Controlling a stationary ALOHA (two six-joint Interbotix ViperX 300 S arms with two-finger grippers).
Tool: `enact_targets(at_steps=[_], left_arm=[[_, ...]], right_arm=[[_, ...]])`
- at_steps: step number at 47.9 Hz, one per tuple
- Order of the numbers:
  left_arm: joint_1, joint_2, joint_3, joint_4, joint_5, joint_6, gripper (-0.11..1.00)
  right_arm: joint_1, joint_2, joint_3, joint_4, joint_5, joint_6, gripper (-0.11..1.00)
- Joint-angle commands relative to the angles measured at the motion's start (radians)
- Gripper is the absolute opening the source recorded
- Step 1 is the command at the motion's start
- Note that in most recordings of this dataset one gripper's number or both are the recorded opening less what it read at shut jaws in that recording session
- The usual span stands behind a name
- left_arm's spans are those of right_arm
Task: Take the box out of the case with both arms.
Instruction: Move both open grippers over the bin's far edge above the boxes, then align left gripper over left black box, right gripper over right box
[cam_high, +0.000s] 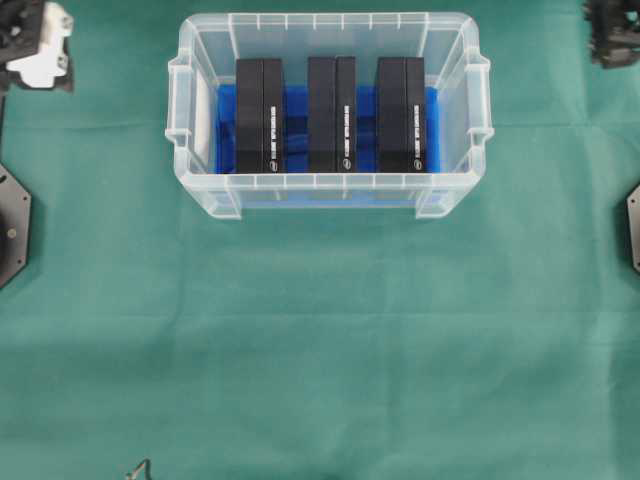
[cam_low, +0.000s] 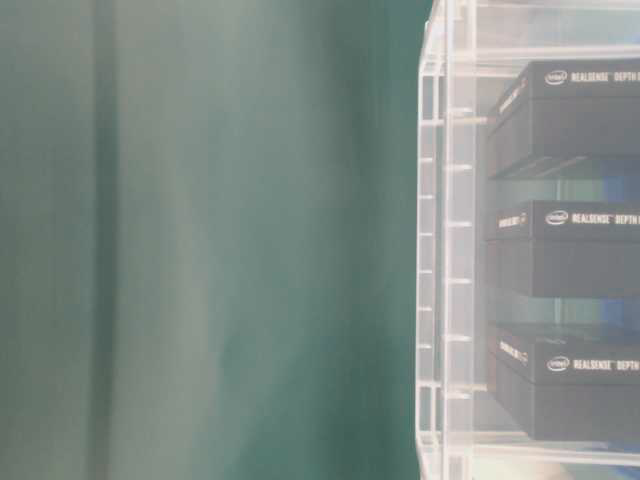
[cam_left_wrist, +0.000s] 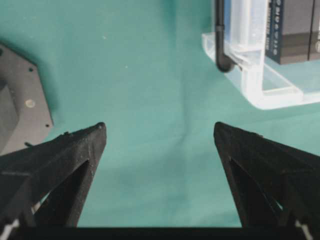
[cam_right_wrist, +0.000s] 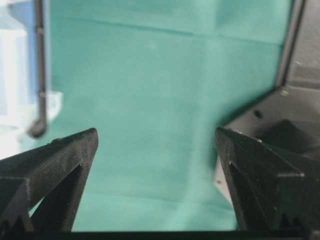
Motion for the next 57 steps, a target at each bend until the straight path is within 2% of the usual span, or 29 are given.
enact_targets(at_steps=[1, 10, 28, 45, 57], left_arm=[[-0.005, 0.043, -0.060, 0.000, 0.012, -0.002, 0.92], [-0.017, 0.167, -0.169, 0.005, 0.034, -0.005, 0.92], [-0.057, 0.383, -0.371, 0.018, 0.031, -0.003, 0.92], [-0.061, 0.492, -0.471, 0.021, -0.015, -0.003, 0.92], [-0.067, 0.540, -0.503, 0.021, -0.026, -0.002, 0.92]], right_arm=[[0.006, 0.026, -0.043, 0.003, -0.034, 0.003, 0.95], [0.032, 0.129, -0.120, 0.023, -0.086, 0.020, 0.95], [0.103, 0.357, -0.344, 0.021, -0.118, 0.032, 0.95], [0.140, 0.474, -0.474, 0.021, -0.118, 0.035, 0.95], [0.149, 0.500, -0.505, 0.021, -0.118, 0.044, 0.95]])
